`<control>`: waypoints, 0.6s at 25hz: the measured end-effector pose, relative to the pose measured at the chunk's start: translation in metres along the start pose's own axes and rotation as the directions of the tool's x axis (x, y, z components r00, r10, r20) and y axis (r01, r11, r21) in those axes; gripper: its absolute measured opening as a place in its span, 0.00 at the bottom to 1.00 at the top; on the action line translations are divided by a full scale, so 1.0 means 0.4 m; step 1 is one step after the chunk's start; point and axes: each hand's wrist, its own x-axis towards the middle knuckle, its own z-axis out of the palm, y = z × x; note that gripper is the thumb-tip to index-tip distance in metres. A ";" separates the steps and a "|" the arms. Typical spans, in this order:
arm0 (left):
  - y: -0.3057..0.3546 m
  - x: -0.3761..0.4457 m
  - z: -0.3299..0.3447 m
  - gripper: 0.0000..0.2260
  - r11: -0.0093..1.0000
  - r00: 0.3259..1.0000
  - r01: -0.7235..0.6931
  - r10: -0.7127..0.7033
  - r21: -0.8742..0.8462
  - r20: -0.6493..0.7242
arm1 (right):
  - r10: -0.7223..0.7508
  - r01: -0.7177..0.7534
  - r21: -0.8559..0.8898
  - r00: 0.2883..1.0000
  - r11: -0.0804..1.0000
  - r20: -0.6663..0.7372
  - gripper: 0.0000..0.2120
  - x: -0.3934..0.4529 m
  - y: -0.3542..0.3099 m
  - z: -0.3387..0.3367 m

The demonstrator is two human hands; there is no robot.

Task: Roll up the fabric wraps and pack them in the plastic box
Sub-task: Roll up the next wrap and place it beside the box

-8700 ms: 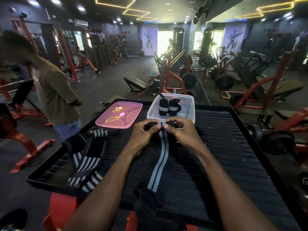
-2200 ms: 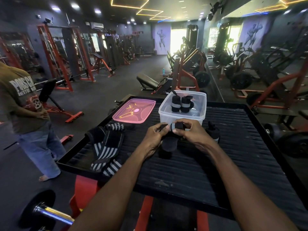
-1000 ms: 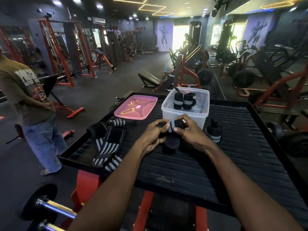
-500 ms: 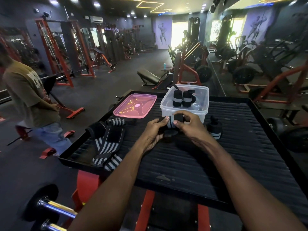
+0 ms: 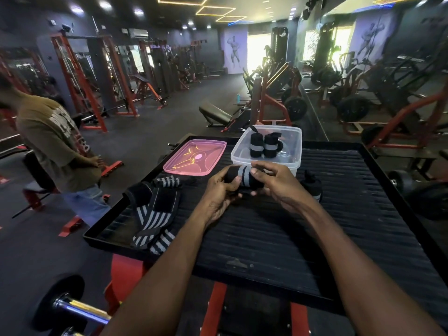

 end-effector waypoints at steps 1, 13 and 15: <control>0.003 0.001 -0.002 0.14 0.999 1.000 -0.003 0.003 -0.036 0.007 | 0.001 -0.001 -0.004 1.000 1.000 0.000 0.13 -0.002 0.001 0.003; 0.027 0.039 0.015 0.13 0.990 0.985 -0.136 0.139 0.033 -0.105 | -0.130 0.132 -0.111 0.991 0.985 0.025 0.10 -0.027 -0.031 0.022; 0.042 0.042 0.009 0.13 0.981 0.992 -0.118 0.124 0.151 -0.031 | -0.126 0.129 -0.188 0.992 0.974 0.024 0.07 -0.034 -0.040 0.023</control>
